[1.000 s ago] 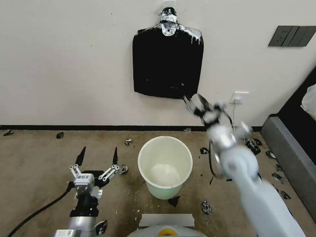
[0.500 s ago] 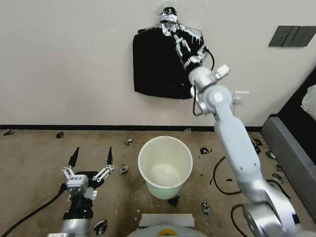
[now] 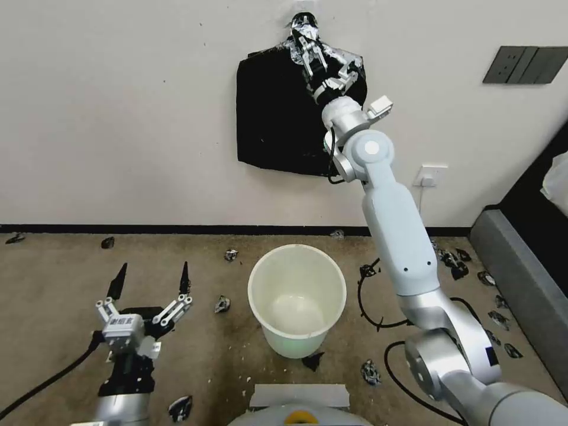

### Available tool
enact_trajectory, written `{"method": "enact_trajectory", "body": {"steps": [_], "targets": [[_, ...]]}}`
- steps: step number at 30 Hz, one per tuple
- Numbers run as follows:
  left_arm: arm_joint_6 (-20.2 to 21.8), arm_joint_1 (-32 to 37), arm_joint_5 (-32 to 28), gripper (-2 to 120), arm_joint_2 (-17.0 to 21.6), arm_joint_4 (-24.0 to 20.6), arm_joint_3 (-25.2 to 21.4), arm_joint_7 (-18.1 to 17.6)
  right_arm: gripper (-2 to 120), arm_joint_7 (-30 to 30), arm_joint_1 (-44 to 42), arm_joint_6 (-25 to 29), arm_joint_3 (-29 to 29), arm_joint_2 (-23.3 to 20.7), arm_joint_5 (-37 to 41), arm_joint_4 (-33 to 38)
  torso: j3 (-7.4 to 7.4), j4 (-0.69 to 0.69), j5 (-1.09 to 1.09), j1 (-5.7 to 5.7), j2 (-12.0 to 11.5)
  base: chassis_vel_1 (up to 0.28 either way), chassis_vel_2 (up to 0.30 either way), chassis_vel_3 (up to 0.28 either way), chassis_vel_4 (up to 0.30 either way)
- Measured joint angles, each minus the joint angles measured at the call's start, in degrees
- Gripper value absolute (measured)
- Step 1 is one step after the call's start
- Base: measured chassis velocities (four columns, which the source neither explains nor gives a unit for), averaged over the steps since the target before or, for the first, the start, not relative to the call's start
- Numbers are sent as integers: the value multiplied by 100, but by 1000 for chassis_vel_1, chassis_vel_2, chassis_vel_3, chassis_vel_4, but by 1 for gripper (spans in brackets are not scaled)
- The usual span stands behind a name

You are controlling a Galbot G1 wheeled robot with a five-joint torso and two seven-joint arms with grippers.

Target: Place a trash bag onto the trash bin.

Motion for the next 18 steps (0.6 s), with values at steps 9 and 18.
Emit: {"method": "enact_trajectory", "body": {"steps": [9,18], "targets": [[-7,-23,108,100,-11,49,60,2,44,-155,-79,13,48,-42,-96,-17,0,0,2,0,0,0,0,0,0],[-5,-13,207,100,-14,59,151,3,15,-290,-77,37,64,-105,-138,-86,0,-1,2,0,0,0,0,0,0]]}}
